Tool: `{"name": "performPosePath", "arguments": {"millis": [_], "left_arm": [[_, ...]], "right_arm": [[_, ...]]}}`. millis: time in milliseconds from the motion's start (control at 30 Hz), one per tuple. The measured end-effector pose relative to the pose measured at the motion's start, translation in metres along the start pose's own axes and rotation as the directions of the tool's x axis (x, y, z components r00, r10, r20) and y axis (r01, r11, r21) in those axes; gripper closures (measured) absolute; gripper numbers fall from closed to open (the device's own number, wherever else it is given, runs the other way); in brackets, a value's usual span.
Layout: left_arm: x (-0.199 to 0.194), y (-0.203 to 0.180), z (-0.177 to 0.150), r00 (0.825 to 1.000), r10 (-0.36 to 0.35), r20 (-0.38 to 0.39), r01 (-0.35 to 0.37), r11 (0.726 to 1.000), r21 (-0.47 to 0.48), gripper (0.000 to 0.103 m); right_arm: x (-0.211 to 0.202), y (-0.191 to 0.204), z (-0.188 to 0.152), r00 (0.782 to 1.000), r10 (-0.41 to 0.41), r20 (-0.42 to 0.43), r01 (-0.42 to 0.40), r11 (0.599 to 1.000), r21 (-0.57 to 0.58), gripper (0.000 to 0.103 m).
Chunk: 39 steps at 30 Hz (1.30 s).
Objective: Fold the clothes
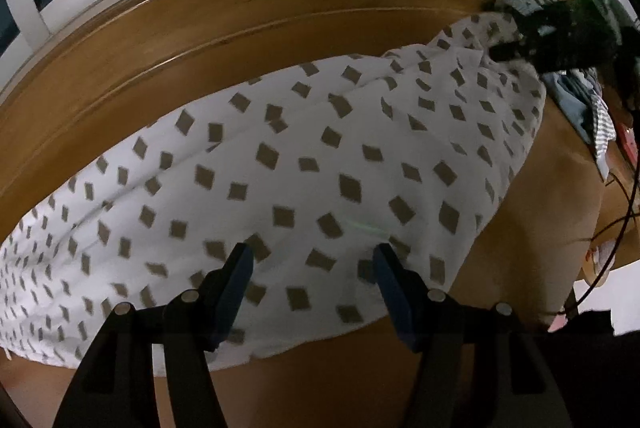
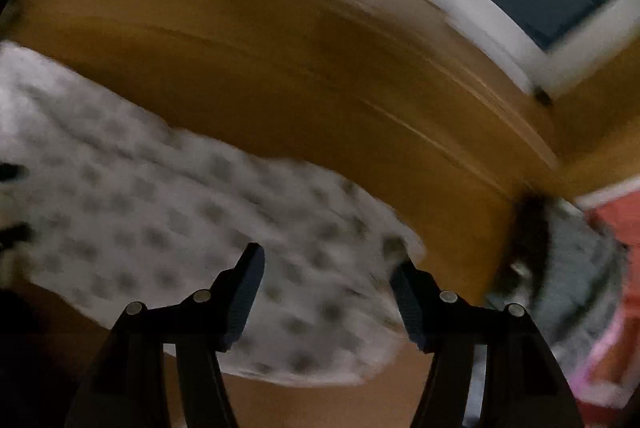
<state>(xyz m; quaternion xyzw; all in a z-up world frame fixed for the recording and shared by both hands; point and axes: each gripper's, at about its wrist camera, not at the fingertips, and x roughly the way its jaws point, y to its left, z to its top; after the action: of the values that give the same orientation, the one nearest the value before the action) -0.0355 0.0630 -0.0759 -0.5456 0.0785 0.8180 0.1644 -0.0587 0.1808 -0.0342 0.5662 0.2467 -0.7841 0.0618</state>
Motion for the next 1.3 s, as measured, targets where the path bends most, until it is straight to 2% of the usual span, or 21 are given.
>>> {"name": "performPosePath", "arguments": {"millis": [100, 200, 267, 300, 333, 400, 433, 567, 667, 700, 833, 867, 900, 933, 967, 1067, 1200, 1300], "left_arm": [[-0.001, 0.018, -0.005, 1.000, 0.000, -0.002, 0.000, 1.000, 0.005, 0.043], [-0.006, 0.024, -0.017, 1.000, -0.003, -0.003, 0.003, 1.000, -0.025, 0.043], [-0.016, 0.047, -0.031, 1.000, -0.008, 0.003, 0.008, 0.998, -0.070, 0.043], [-0.018, 0.052, -0.034, 1.000, -0.011, 0.003, 0.011, 0.996, -0.090, 0.043], [-0.020, 0.059, -0.037, 1.000, -0.010, 0.002, 0.010, 0.994, -0.113, 0.043], [-0.019, 0.069, -0.039, 1.000, 0.003, -0.006, -0.004, 0.989, -0.147, 0.043], [-0.016, 0.072, -0.040, 1.000, 0.012, -0.012, -0.013, 0.987, -0.161, 0.043], [-0.015, 0.065, -0.045, 0.999, 0.043, -0.015, -0.045, 0.986, -0.159, 0.043], [-0.019, 0.059, -0.057, 0.996, 0.084, -0.011, -0.085, 0.988, -0.127, 0.043], [-0.018, 0.058, -0.058, 0.996, 0.087, -0.008, -0.087, 0.988, -0.130, 0.043], [-0.019, 0.062, -0.062, 0.997, 0.080, 0.001, -0.079, 0.987, -0.142, 0.043], [-0.017, 0.061, -0.060, 0.997, 0.083, 0.001, -0.082, 0.987, -0.141, 0.043], [-0.015, 0.059, -0.058, 0.996, 0.085, 0.000, -0.084, 0.986, -0.141, 0.043], [-0.013, 0.059, -0.057, 0.996, 0.087, 0.000, -0.086, 0.986, -0.140, 0.043], [-0.011, 0.063, -0.057, 0.996, 0.086, -0.002, -0.086, 0.986, -0.140, 0.043], [-0.005, 0.076, -0.056, 0.996, 0.084, -0.009, -0.085, 0.987, -0.139, 0.043], [-0.032, 0.061, -0.070, 0.996, 0.086, -0.019, -0.088, 0.986, -0.139, 0.042], [-0.032, 0.062, -0.070, 0.996, 0.086, -0.022, -0.088, 0.987, -0.133, 0.042]], "right_arm": [[0.019, -0.052, -0.010, 0.994, 0.006, -0.108, 0.013, 0.985, 0.174, 0.040], [0.024, -0.103, -0.025, 0.988, 0.040, -0.149, 0.016, 0.934, 0.358, 0.045], [0.006, -0.097, -0.018, 0.995, 0.091, -0.039, -0.073, 0.939, 0.335, 0.047], [-0.003, -0.093, -0.014, 0.993, 0.120, 0.016, -0.119, 0.941, 0.317, 0.047], [-0.007, -0.073, -0.003, 0.982, 0.182, 0.058, -0.191, 0.948, 0.253, 0.047], [-0.015, -0.034, 0.020, 0.942, 0.312, 0.127, -0.326, 0.938, 0.116, 0.047], [-0.013, -0.009, 0.034, 0.918, 0.375, 0.130, -0.384, 0.922, 0.050, 0.047], [0.001, 0.096, 0.086, 0.869, 0.487, 0.084, -0.466, 0.864, -0.193, 0.047], [0.004, 0.137, 0.109, 0.851, 0.520, 0.073, -0.482, 0.829, -0.284, 0.047], [0.007, 0.142, 0.106, 0.845, 0.529, 0.072, -0.487, 0.820, -0.301, 0.047], [0.019, 0.168, 0.111, 0.839, 0.543, 0.037, -0.493, 0.786, -0.373, 0.047], [0.026, 0.172, 0.112, 0.839, 0.543, 0.026, -0.493, 0.780, -0.386, 0.051], [0.029, 0.175, 0.112, 0.835, 0.550, 0.019, -0.500, 0.773, -0.391, 0.060], [0.033, 0.181, 0.093, 0.831, 0.555, 0.017, -0.506, 0.770, -0.389, 0.096], [0.030, 0.178, 0.093, 0.833, 0.551, 0.043, -0.497, 0.781, -0.378, 0.099], [0.022, 0.169, 0.093, 0.837, 0.534, 0.119, -0.471, 0.814, -0.341, 0.099], [0.035, 0.144, 0.108, 0.884, 0.425, 0.194, -0.385, 0.898, -0.213, 0.103], [0.043, 0.137, 0.110, 0.867, 0.461, 0.187, -0.432, 0.884, -0.178, 0.103]]}}
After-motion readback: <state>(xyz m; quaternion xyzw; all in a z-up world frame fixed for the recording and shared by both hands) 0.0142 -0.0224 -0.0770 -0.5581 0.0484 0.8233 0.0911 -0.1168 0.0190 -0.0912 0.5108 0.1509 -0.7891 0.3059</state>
